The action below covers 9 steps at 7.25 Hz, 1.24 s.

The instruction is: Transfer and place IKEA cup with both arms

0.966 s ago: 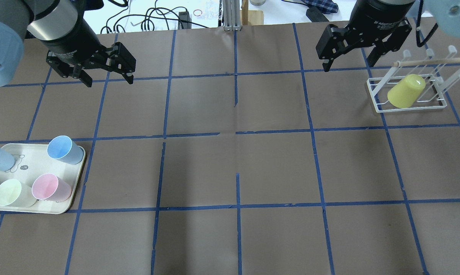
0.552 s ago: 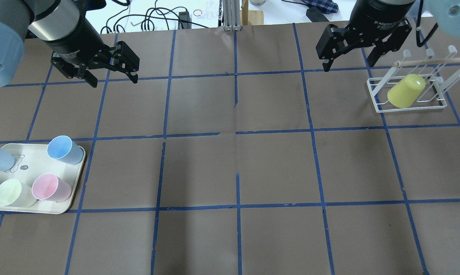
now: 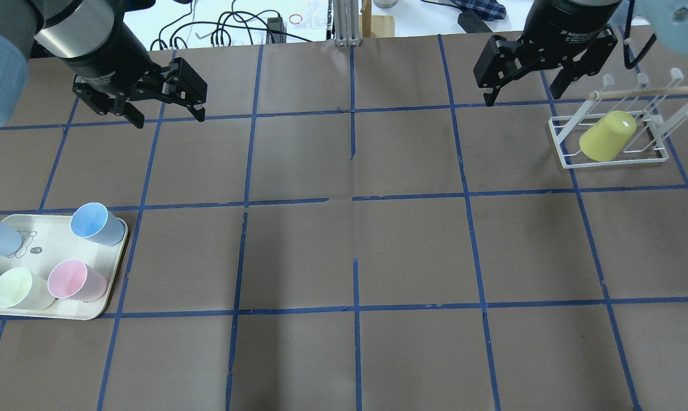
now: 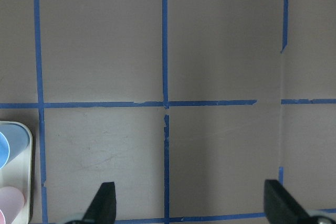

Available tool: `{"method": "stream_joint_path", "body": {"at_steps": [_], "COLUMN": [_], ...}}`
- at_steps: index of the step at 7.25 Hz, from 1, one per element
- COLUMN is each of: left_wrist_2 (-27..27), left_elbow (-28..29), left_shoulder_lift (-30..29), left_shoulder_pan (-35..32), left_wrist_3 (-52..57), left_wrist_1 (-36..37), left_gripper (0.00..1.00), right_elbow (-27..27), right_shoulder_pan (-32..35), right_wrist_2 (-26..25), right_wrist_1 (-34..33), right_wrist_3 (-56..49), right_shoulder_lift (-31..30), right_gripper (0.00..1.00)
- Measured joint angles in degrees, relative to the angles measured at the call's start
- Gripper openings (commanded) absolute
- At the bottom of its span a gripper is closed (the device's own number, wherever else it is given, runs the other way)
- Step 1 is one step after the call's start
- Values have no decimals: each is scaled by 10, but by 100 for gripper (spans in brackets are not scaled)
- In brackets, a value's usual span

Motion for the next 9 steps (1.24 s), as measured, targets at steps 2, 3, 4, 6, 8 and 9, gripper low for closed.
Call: {"method": "stream_joint_path", "body": {"at_steps": [2,3,4,6,8,9], "left_wrist_2": [-23,-29,-31,-32,-32,-32], "left_elbow": [-2,-3,-3,-4,-5,-5], "left_shoulder_lift": [0,0,0,-1,-2,-2], "left_shoulder_pan": [1,1,1,0,1,2], "left_wrist_3": [-1,-1,-2,-3,0,1], "left_wrist_1": [1,1,1,1,2,4], "left_gripper": [100,100,100,100,100,100], "right_elbow": [-1,-1,0,1,1,1], "right_shoulder_pan": [-2,-2,-2,-2,-1,-1], "right_wrist_2": [1,2,3,4,6,6], "right_wrist_1": [0,0,0,1,2,2], "right_wrist_3": [-1,-2,-3,-4,-4,-5], "right_shoulder_lift": [1,1,0,0,0,0], "right_gripper": [100,100,100,100,100,100]}}
